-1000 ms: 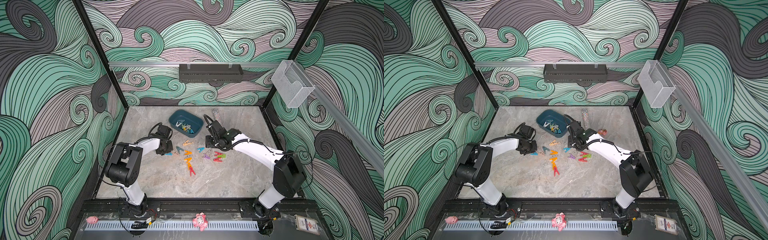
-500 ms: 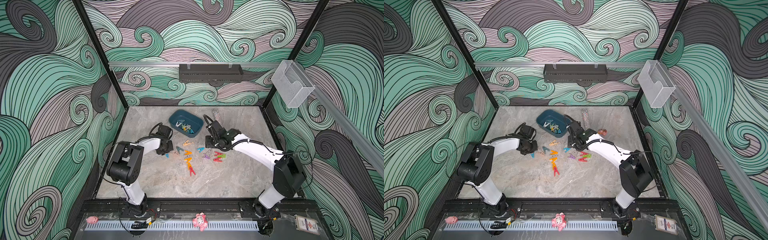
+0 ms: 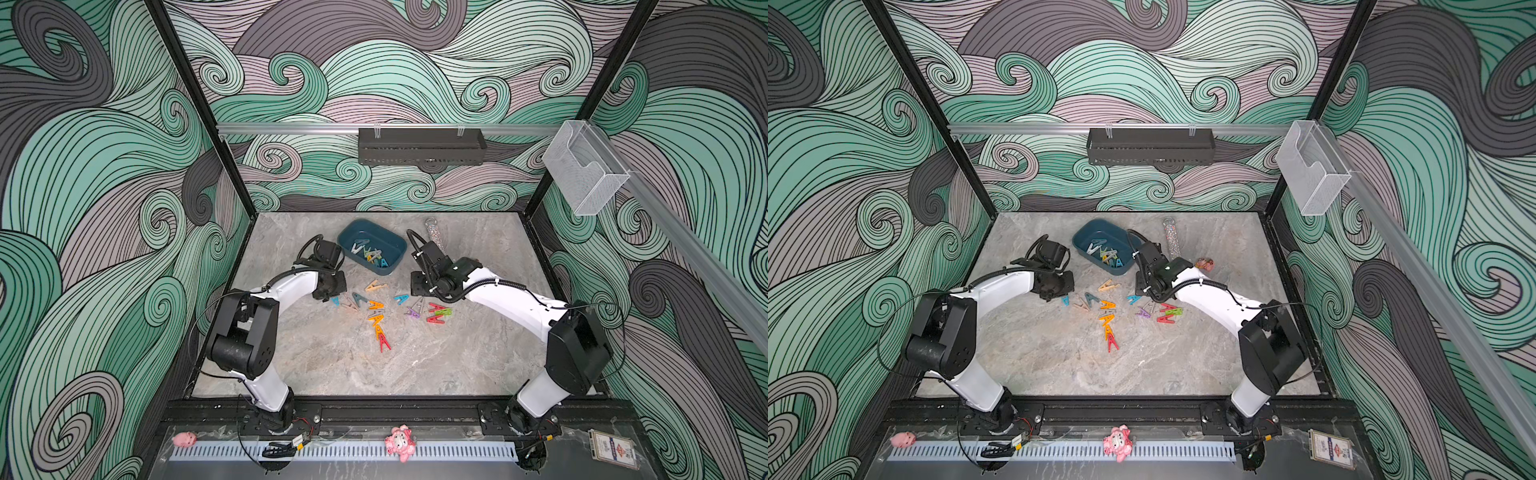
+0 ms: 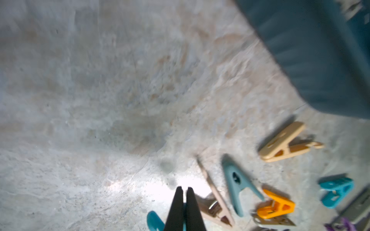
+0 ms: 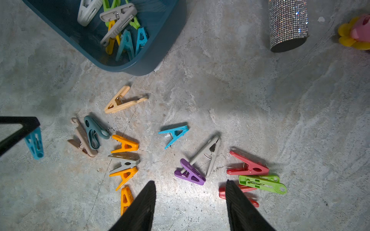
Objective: Put the clothespins into the storage box
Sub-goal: Pick up the clothespin from the center of the board, then place the clothespin in the storage box.
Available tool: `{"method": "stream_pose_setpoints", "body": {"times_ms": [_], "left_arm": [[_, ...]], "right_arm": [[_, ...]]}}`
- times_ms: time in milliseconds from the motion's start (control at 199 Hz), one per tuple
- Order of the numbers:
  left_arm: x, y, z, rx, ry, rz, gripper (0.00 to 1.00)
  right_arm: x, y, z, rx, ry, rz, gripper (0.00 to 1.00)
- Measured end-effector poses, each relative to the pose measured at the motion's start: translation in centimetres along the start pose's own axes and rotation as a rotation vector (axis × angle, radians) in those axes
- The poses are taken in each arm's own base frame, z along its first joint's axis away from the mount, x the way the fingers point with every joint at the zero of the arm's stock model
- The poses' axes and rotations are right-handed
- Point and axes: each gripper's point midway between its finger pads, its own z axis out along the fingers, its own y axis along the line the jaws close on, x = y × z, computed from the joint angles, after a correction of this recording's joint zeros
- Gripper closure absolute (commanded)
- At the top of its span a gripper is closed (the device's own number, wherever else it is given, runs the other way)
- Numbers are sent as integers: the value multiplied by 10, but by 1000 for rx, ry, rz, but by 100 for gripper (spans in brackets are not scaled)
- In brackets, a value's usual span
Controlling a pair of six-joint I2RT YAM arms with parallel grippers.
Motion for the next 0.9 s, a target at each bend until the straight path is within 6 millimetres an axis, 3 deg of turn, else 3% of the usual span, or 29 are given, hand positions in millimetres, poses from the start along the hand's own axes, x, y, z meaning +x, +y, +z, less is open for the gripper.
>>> {"method": "stream_pose_setpoints", "body": {"times_ms": [126, 266, 482, 673, 728, 828, 904], "left_arm": [[-45, -24, -13, 45, -79, 17, 100], [-86, -47, -13, 86, -147, 40, 100], [-130, -73, 4, 134, -233, 91, 100], [-157, -88, 14, 158, -289, 127, 100], [-163, -92, 16, 165, -304, 136, 92], [-172, -96, 19, 168, -327, 150, 67], [-175, -97, 20, 161, -332, 158, 57]], "right_arm": [[3, -4, 2, 14, 4, -2, 42], [12, -10, 7, 35, 22, -5, 42], [22, -17, 13, 55, 45, -12, 42], [26, -20, 13, 60, 51, -7, 42], [27, -20, 13, 61, 51, -7, 42], [27, -20, 13, 61, 50, -6, 42], [26, -20, 13, 63, 49, -6, 42]]}}
